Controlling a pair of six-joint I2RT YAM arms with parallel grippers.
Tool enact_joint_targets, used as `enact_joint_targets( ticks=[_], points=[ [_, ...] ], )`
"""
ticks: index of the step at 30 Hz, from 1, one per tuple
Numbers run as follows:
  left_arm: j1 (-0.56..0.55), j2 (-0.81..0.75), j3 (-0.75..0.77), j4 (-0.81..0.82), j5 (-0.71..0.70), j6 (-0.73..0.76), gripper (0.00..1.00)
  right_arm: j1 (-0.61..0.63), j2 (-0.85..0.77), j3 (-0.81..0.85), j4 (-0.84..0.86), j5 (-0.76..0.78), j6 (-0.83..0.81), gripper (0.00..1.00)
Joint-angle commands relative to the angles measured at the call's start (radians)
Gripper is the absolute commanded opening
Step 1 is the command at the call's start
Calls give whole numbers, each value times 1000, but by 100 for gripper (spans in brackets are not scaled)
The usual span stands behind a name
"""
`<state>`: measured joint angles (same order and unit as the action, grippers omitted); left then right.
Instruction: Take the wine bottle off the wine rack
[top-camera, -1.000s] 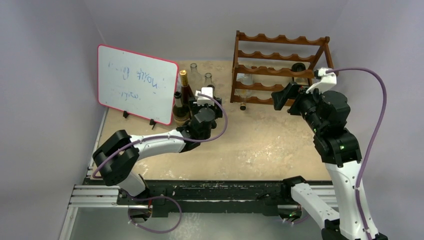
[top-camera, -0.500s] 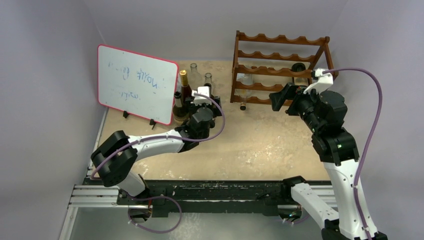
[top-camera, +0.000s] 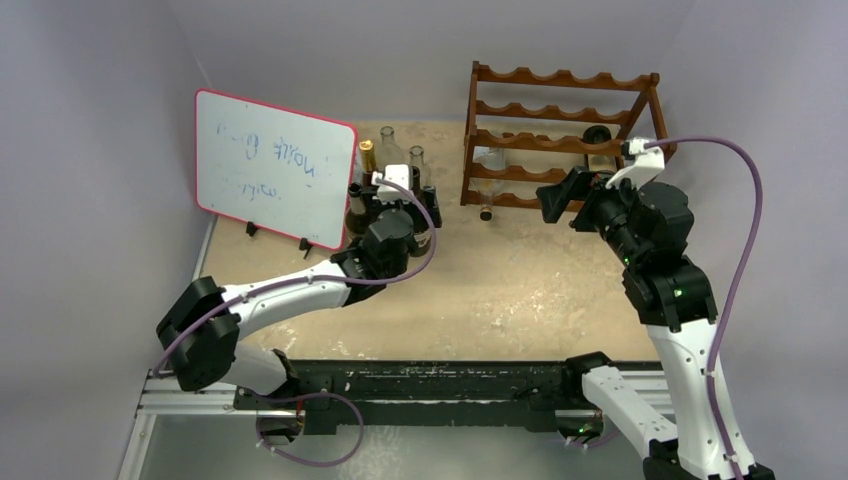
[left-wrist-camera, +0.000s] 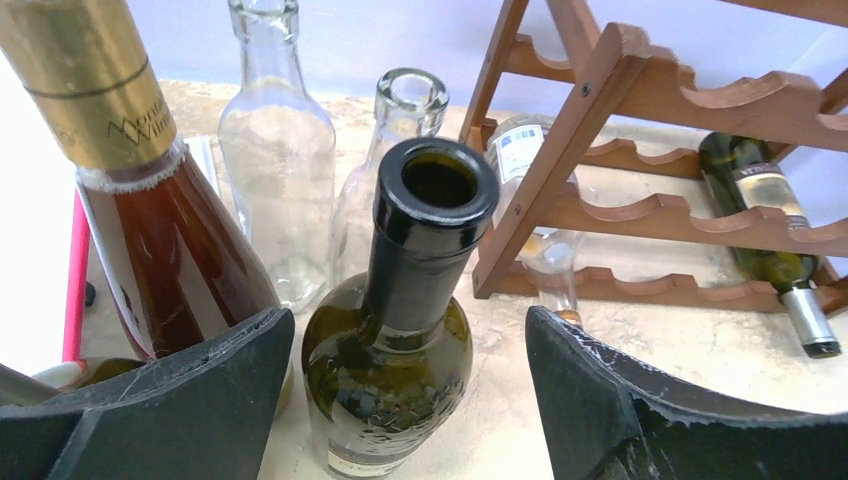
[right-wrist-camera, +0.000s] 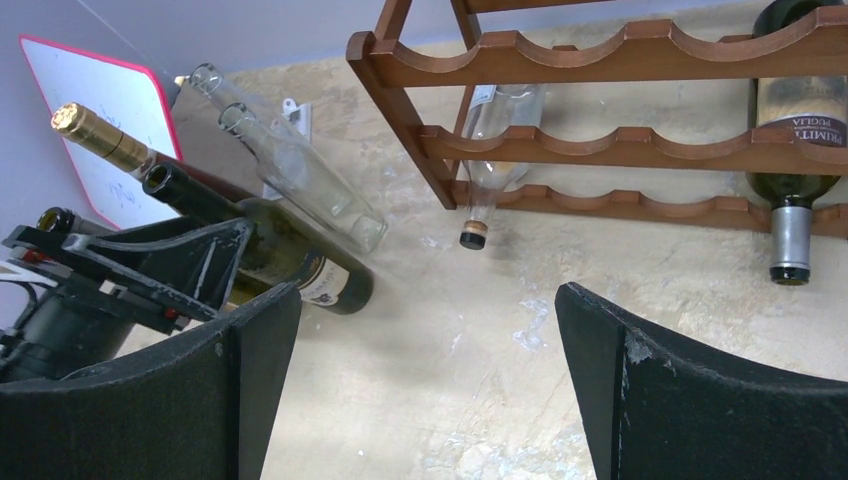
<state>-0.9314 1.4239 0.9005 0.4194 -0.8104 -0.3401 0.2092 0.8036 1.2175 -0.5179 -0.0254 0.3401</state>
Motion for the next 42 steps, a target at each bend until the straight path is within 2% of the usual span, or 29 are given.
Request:
enact_joint_targets(
  ticks=[1, 9, 17, 22, 26, 28, 32, 35, 38, 42],
  points=[
    [4, -79, 68, -51, 60, -1, 85, 1, -2, 6, 42, -21, 9, 100],
    [3, -221, 121, -145, 168, 68, 86, 1, 13, -4, 38, -12, 4, 100],
    [4, -397, 179, -191, 293, 252, 84, 1, 29, -110, 59, 52, 2, 100],
    [2, -497, 176, -236, 311, 311, 89, 1, 56, -193, 105, 112, 26, 100],
    [2, -581, 91, -199, 316, 328, 96, 1, 72, -297, 219, 127, 73, 100],
    [3, -600, 70, -207, 316, 322, 97, 1, 87, -346, 279, 144, 109, 100],
    [3, -627, 41, -192, 291, 221, 100, -10, 126, -441, 407, 205, 192, 100],
    [4, -633, 30, -181, 382, 226, 100, -40, 142, -504, 517, 224, 237, 100],
    [4, -629, 29, -190, 371, 230, 100, -116, 148, -572, 633, 187, 260, 100],
    [4, -628, 22, -188, 346, 243, 100, -276, 156, -657, 754, 109, 270, 100]
  ],
)
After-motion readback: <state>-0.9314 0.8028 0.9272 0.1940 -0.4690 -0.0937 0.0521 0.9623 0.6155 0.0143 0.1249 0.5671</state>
